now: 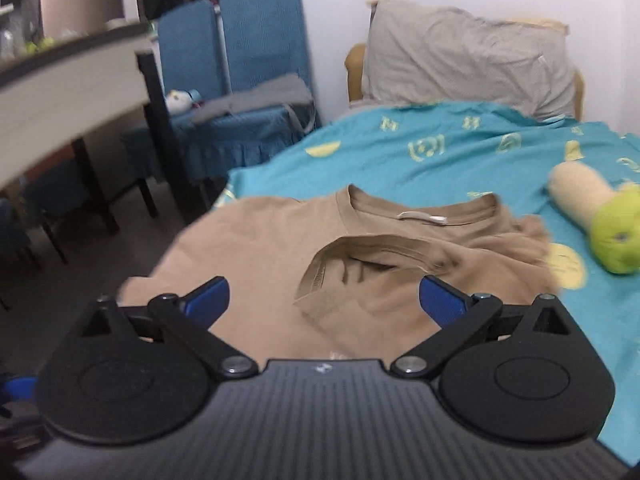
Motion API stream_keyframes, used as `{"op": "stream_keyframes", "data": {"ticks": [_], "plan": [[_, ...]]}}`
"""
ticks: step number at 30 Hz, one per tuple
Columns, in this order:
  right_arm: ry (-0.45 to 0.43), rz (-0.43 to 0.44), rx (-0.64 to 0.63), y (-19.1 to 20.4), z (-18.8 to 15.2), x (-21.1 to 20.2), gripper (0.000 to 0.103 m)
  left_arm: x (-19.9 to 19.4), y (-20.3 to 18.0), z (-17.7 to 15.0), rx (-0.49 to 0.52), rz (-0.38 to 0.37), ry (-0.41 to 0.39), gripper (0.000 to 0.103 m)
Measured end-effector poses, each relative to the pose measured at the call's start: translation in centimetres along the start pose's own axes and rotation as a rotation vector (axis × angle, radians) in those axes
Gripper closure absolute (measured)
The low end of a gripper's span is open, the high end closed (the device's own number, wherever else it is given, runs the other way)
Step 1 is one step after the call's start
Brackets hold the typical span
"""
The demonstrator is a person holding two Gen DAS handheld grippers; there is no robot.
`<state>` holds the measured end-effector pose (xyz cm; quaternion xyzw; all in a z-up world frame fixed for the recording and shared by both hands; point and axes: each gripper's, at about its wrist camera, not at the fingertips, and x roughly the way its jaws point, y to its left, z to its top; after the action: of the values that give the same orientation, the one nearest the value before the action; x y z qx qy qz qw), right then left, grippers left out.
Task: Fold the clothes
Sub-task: 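Fold the held sleeve over the shirt body with the right tool and release, then withdraw the open right tool from the shirt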
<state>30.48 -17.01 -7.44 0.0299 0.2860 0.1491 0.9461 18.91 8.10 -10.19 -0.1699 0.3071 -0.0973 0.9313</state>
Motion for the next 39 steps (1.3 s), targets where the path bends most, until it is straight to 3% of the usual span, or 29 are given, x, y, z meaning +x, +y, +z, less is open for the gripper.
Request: {"op": "stream_keyframes", "data": {"ticks": [6,9,13,15,17,21,24,29,33,37,39], "plan": [[-0.029,-0.083,0.081,-0.3,-1.7,-16.0,0.000,-2.3,-3.7,-2.2,0.125,-0.151,0.062,0.004],[-0.079,-0.097,0.189,-1.9,-4.2,-22.7,0.000,-3.7,-6.1,-4.1,0.209,-0.258,0.133,0.006],[-0.177,-0.182,0.343,-5.3,-7.3,-28.4,0.000,-4.4,-9.3,-7.4,0.329,-0.395,0.271,0.010],[-0.194,-0.192,0.402,-7.0,-7.9,-29.2,0.000,-4.4,-11.0,-9.2,0.393,-0.459,0.340,0.012],[-0.196,-0.201,0.435,-8.3,-7.8,-29.0,0.000,-4.2,-12.5,-11.3,0.487,-0.475,0.386,0.013],[-0.169,-0.196,0.478,-9.9,-8.4,-27.6,0.000,-2.5,-14.2,-14.0,0.591,-0.432,0.508,0.032],[-0.134,-0.184,0.507,-10.9,-8.9,-26.4,0.000,-1.9,-15.0,-15.1,0.639,-0.447,0.553,0.030],[-0.128,-0.162,0.545,-12.0,-9.3,-25.9,0.000,-2.4,-16.7,-16.0,0.700,-0.545,0.655,0.030],[-0.128,-0.143,0.596,-12.9,-9.4,-25.7,0.000,-3.3,-17.7,-17.2,0.633,-0.677,0.839,0.033],[-0.119,-0.131,0.628,-13.1,-9.7,-25.7,0.000,-3.9,-17.4,-17.2,0.579,-0.656,0.867,0.038],[-0.117,-0.138,0.636,-13.0,-9.8,-26.0,0.000,-3.8,-16.8,-16.4,0.549,-0.668,0.883,0.031]]}}
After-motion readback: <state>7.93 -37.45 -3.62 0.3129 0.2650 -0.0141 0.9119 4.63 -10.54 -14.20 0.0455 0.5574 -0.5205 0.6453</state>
